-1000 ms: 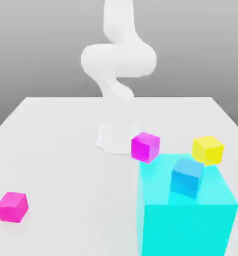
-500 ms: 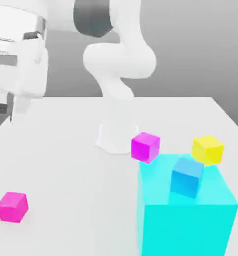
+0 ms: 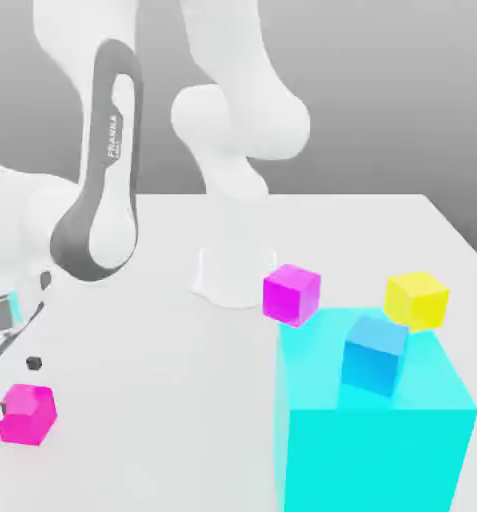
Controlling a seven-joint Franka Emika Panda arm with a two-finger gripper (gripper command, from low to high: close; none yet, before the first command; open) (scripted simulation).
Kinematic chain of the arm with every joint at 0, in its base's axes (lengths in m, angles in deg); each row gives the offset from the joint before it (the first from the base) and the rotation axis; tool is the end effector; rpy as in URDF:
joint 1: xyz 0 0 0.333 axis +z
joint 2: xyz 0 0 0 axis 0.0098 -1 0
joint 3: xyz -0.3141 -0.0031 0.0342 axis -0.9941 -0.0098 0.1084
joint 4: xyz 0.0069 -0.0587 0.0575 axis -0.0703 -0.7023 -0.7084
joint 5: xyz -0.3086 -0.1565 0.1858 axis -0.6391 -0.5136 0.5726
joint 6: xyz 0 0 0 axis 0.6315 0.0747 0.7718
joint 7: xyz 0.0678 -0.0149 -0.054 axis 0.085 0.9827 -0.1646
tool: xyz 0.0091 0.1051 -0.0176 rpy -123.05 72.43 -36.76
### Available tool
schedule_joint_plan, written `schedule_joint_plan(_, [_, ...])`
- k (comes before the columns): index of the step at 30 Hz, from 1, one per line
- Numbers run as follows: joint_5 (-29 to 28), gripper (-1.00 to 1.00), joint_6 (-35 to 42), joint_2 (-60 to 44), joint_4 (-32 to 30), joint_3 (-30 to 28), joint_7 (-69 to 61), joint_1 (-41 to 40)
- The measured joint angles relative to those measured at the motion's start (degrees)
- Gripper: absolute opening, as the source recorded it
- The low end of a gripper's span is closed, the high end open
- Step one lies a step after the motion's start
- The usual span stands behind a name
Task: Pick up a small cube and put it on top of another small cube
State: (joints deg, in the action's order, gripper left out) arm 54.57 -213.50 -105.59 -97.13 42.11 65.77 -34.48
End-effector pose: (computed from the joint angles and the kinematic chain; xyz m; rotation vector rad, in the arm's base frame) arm 0.3661 -0.2868 0.1416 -0.9740 2.9860 -0.0008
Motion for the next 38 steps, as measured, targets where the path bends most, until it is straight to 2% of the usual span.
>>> schedule_joint_plan(7, [0.1,-1.00,-0.5,-0.5,0.1,0.1,-0.1,-0.1])
schedule_joint_plan(12, [-1.8,-1.00,6.8,8.4,-1.5,-1.1,1.6,0.9])
schedule_joint_plan(17, [-2.6,-1.00,17.5,15.2,3.4,3.1,15.3,7.5])
schedule_joint_plan(30, [-2.7,-1.00,45.7,28.0,18.6,16.5,55.1,31.9])
schedule_joint_plan(32, [-3.1,-1.00,45.6,27.7,18.3,17.7,58.6,33.2])
schedule_joint_plan(34, [-3.6,-1.00,42.0,26.2,16.1,17.9,59.8,33.5])
schedule_joint_plan(35, [-3.7,1.00,40.2,25.5,15.0,18.0,60.1,33.5])
schedule_joint_plan(38, [-3.7,1.00,40.2,25.5,15.0,18.0,60.1,33.5])
